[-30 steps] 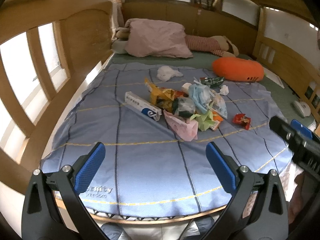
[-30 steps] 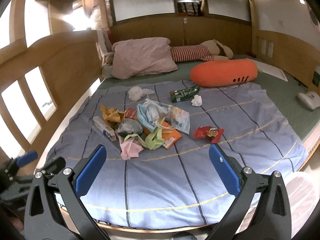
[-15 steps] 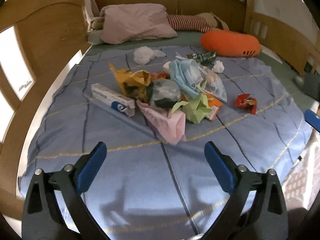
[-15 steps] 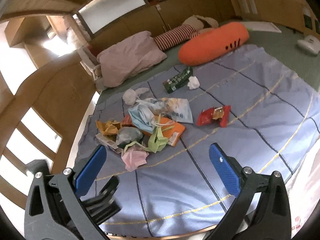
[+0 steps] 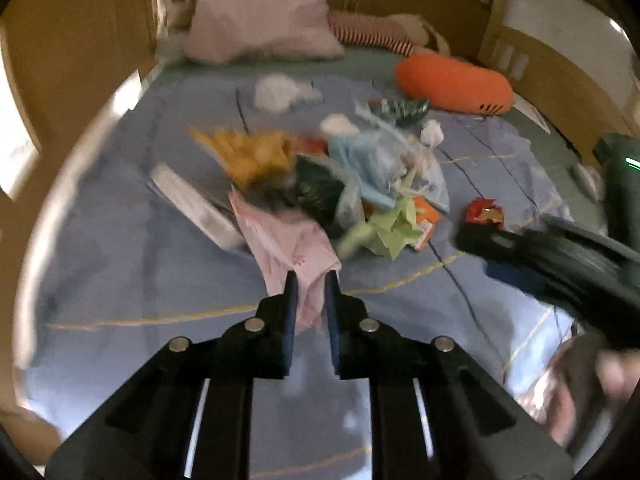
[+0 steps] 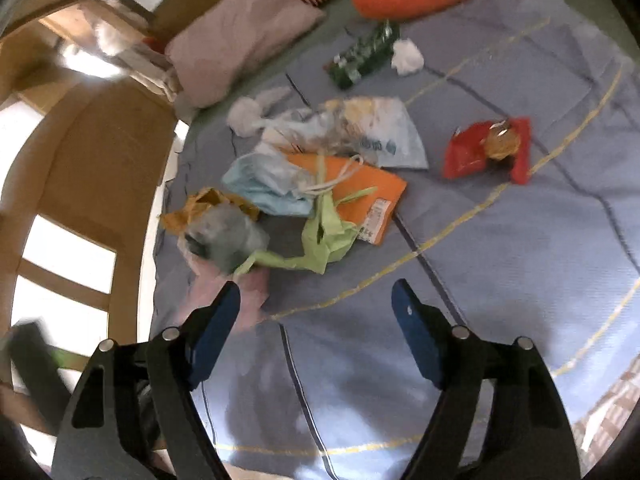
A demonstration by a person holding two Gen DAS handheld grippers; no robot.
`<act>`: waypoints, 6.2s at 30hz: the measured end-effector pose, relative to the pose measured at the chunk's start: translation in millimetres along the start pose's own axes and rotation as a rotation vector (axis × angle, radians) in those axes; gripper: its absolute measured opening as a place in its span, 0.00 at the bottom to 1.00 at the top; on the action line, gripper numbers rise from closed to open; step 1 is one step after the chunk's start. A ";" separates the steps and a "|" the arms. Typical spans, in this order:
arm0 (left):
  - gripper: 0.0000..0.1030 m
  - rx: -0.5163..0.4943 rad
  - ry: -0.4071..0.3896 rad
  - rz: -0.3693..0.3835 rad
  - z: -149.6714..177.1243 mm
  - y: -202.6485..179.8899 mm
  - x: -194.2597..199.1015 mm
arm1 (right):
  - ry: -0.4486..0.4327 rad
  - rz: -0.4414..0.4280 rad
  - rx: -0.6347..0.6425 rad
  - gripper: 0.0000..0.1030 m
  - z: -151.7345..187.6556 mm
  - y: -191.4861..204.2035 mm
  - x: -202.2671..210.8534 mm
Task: Collect trash
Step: 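Grasp the pink tissue with the left tool while the right grasps the green paper crane, then carry both items to the bin and open both tools to drop them, then move both tools back over the trash on the bed, then grasp the yellow snack bag with the left tool while the right grasps the clear plastic bag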
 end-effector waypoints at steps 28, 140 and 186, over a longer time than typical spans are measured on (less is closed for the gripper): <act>0.10 -0.032 -0.291 0.059 4.7 9.9 124.6 | -0.341 0.061 0.421 0.29 41.5 66.3 92.9; 0.97 0.062 -0.301 -0.105 30.5 13.2 119.8 | -0.506 0.151 0.204 0.96 22.0 19.8 150.3; 0.97 -0.028 -0.104 -0.067 -80.3 82.6 -75.7 | 0.105 -0.082 -0.404 0.44 -114.8 3.9 -119.4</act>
Point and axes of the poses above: each gripper's, at about its wrist camera, not at the fingertips, and x roughly against the way its jaws point, y to its left, z to its underside, the point moved 10 cm from there along -x, roughly the way its jaws point, and after that the axes turned 15 degrees about z, right-handed, at the moved point
